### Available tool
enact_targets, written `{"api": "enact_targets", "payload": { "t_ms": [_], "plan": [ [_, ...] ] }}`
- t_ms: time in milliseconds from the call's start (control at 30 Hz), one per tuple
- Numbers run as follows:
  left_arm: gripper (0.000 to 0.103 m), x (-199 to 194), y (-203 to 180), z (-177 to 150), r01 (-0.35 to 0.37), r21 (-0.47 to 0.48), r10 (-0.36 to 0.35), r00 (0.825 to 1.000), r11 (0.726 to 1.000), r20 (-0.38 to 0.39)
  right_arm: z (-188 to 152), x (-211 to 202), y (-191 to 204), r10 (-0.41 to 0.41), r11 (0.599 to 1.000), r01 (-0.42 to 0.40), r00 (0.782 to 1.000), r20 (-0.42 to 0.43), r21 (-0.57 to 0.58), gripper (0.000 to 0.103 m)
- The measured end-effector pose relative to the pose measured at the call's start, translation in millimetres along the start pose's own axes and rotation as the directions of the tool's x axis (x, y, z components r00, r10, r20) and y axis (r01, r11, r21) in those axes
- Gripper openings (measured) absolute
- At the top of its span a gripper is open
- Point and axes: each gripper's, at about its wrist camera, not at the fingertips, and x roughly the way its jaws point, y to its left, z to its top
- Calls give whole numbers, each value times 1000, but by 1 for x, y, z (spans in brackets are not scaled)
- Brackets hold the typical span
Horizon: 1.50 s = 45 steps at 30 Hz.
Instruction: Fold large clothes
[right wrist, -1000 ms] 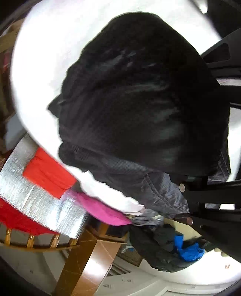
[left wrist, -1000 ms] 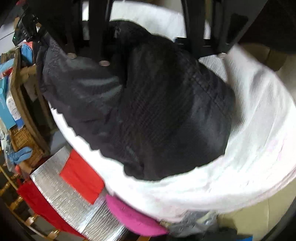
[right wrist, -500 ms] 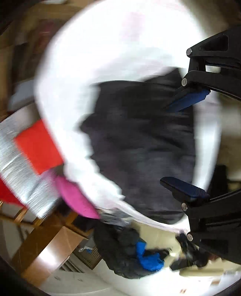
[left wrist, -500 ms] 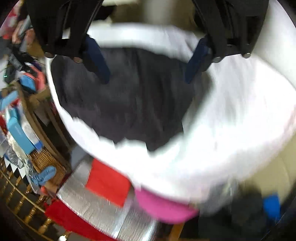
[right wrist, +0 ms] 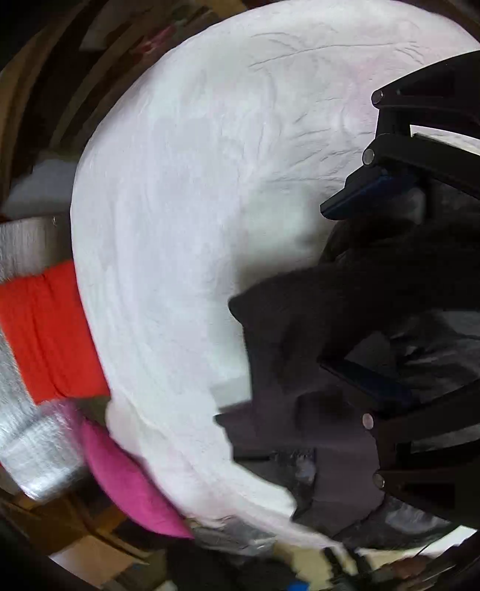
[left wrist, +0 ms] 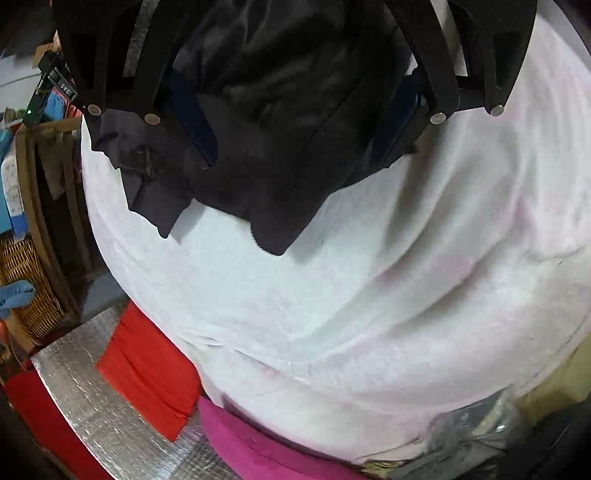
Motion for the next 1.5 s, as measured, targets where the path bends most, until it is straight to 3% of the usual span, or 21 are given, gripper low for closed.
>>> {"api": "enact_targets", "payload": {
  "t_ms": [33, 67, 100, 133, 233, 333, 433, 600, 733, 800, 833, 867, 933, 1133, 1233, 1333, 1500],
  "plan": [
    [71, 5, -3, -1, -6, 16, 7, 1000, 1000, -5, -1, 2, 7, 0, 1000, 0, 1000, -1, -28, 40],
    [53, 7, -7, -3, -48, 31, 48, 999, 998, -7, -1, 3, 13, -16, 999, 15, 1000, -6, -46, 38],
    [44, 11, -16, -3, -84, 46, 84, 996, 995, 7, -1, -1, 18, -45, 997, 45, 999, 7, -61, 35],
    [40, 13, -20, -1, -106, 64, 104, 994, 992, 32, -2, -5, 25, -86, 992, 89, 996, 41, -92, 28],
    [25, 7, -19, 4, -53, 41, 50, 995, 998, 85, -1, -25, 34, -130, 982, 148, 980, 153, -115, 24],
    [23, -7, -30, 9, -31, 71, 17, 983, 997, 184, 7, -40, 30, -137, 985, 159, 957, 255, -68, 23],
    [23, -2, -36, 11, -73, 89, 51, 972, 993, 230, 15, -28, 19, -164, 984, 175, 952, 259, -20, 23],
    [25, 38, -26, 14, -152, 53, 144, 980, 987, 135, 18, 14, -2, -142, 989, 134, 978, 150, 67, 24],
    [34, 26, -25, 12, -137, 42, 128, 978, 990, 164, 16, 0, -5, -80, 994, 65, 982, 170, 90, 34],
    [44, 13, -23, 7, -156, 41, 145, 970, 987, 197, 12, -11, -7, -57, 995, 40, 981, 185, 93, 51],
    [56, 7, -22, 4, -169, 41, 157, 964, 985, 214, 9, -19, -9, -45, 995, 26, 978, 202, 93, 71],
    [61, -2, -20, -1, -175, 43, 160, 957, 984, 242, 7, -22, -10, -37, 995, 17, 975, 219, 94, 76],
    [62, -21, -19, -12, -184, 53, 161, 944, 982, 289, -3, -43, -14, -10, 996, -16, 961, 276, 93, 76],
    [73, -58, -3, -47, -260, 109, 209, 915, 960, 346, -28, -81, -41, 35, 992, -67, 961, 273, 110, 76],
    [81, -66, 20, -59, -213, 98, 172, 932, 972, 319, -46, -92, -72, 98, 975, -142, 965, 242, 170, 76],
    [83, -68, 48, -71, -108, 53, 92, 965, 993, 246, -66, -94, -101, 179, 942, -226, 963, 199, 246, 76],
    [84, -52, 67, -72, 0, 22, -3, 991, 1000, 134, -92, -82, -133, 302, 863, -343, 939, 166, 369, 77]
  ]
}}
